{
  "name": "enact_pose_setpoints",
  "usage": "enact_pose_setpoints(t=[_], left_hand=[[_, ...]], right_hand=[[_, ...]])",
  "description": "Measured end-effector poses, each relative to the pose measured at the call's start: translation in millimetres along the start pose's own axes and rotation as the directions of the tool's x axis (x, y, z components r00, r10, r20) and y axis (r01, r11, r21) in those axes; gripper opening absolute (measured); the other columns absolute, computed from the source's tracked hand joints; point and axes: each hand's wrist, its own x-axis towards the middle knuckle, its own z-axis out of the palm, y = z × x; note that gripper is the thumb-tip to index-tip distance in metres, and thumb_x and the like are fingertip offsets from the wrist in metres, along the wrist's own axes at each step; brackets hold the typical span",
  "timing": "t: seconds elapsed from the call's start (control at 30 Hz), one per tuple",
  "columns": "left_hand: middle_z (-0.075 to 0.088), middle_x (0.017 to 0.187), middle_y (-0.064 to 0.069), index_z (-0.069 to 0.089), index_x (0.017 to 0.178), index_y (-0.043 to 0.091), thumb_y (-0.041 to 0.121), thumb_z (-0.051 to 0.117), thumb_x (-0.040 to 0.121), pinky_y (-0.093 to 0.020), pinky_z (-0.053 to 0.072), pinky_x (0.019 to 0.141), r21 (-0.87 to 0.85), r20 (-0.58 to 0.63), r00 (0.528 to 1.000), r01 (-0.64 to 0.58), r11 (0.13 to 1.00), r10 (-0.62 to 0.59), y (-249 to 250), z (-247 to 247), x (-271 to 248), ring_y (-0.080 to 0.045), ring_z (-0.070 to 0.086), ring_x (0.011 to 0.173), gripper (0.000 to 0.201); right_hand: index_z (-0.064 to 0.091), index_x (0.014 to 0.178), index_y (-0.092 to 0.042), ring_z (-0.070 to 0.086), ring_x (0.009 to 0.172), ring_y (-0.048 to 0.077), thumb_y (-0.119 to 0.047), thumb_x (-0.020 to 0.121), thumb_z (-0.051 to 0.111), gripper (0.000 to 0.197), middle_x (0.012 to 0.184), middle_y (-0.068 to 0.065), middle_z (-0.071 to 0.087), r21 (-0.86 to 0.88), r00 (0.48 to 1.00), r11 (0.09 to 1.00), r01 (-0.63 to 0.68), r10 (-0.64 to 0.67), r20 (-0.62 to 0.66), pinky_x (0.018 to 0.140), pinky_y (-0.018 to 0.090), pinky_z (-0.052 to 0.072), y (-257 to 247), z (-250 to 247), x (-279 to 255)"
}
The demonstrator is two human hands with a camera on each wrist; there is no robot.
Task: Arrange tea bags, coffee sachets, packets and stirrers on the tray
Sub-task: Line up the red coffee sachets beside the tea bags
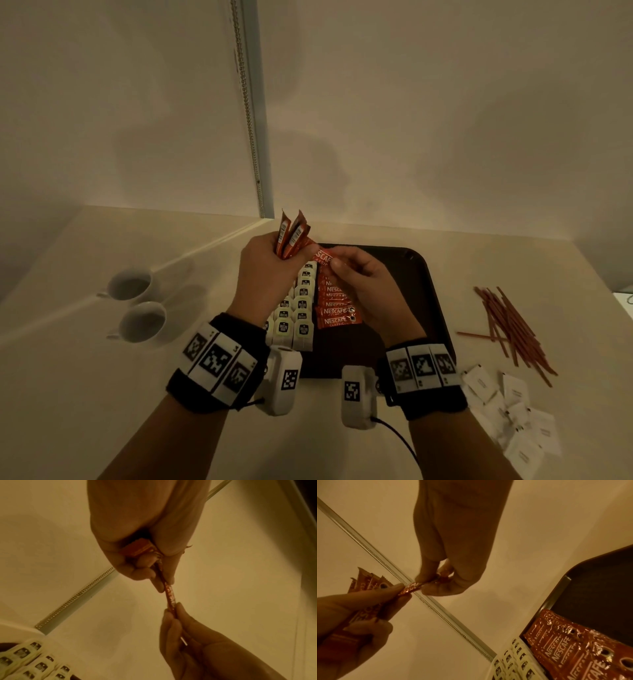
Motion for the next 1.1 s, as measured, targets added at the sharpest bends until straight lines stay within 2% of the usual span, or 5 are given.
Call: enact_pose_setpoints(t=[0.27,0.47,0.63,0.8,1.1], left_hand=[[0.066,0.067,0.005,0.07,0.083,0.013,0.022,0.075,0.079,-0.014,0.048,0.048,-0.094,-0.02,0.996,0.087,0.992,-0.089,-13.0,1.3,1.2,0.002,0.06,0.051,0.011],[0.069,0.077,0.001,0.068,0.079,0.022,0.021,0.073,0.081,-0.014,0.051,0.052,-0.173,-0.02,0.981,0.189,0.967,-0.195,-35.5,6.4,-8.3,-0.004,0.065,0.067,0.006],[0.069,0.083,-0.007,0.066,0.089,0.012,0.031,0.071,0.083,-0.027,0.055,0.062,-0.226,-0.023,0.937,0.334,0.915,-0.348,-56.5,-10.6,-11.6,-0.016,0.066,0.074,0.021],[0.043,0.058,0.004,0.054,0.086,0.017,0.022,0.056,0.092,-0.024,0.047,0.048,-0.304,0.037,0.872,0.474,0.826,-0.488,-67.1,-26.3,-15.4,-0.009,0.041,0.048,0.008],[0.04,0.053,0.004,0.049,0.083,0.015,0.012,0.049,0.093,-0.018,0.025,0.036,-0.388,0.077,0.858,0.494,0.778,-0.508,-76.1,-34.4,-14.5,-0.008,0.032,0.041,0.01]], right_hand=[[0.067,0.099,-0.007,0.069,0.082,0.016,-0.005,0.084,0.061,0.016,0.093,0.006,0.07,-0.069,0.999,0.997,0.03,-0.032,-0.028,0.076,0.025,0.057,-1.9,-7.0,2.4],[0.067,0.102,-0.018,0.066,0.093,0.012,-0.003,0.091,0.051,0.024,0.106,0.0,0.065,-0.344,0.995,0.938,0.042,-0.008,0.1,0.083,0.026,0.054,-0.6,-24.3,5.3],[0.063,0.092,-0.026,0.058,0.094,0.004,-0.011,0.088,0.059,0.016,0.099,-0.011,0.062,-0.81,1.0,0.586,0.026,-0.023,0.016,0.09,0.028,0.048,23.8,-70.1,18.4],[0.061,0.091,-0.024,0.052,0.099,0.005,-0.011,0.085,0.063,0.015,0.101,-0.011,0.058,-0.904,0.979,0.391,-0.171,0.171,-0.112,0.1,0.031,0.042,69.6,-104.9,22.1],[0.066,0.101,-0.014,0.054,0.098,0.007,-0.01,0.085,0.066,0.016,0.111,0.002,0.064,-0.867,0.968,0.43,-0.252,0.095,-0.234,0.09,0.022,0.04,112.3,-106.6,30.1]])
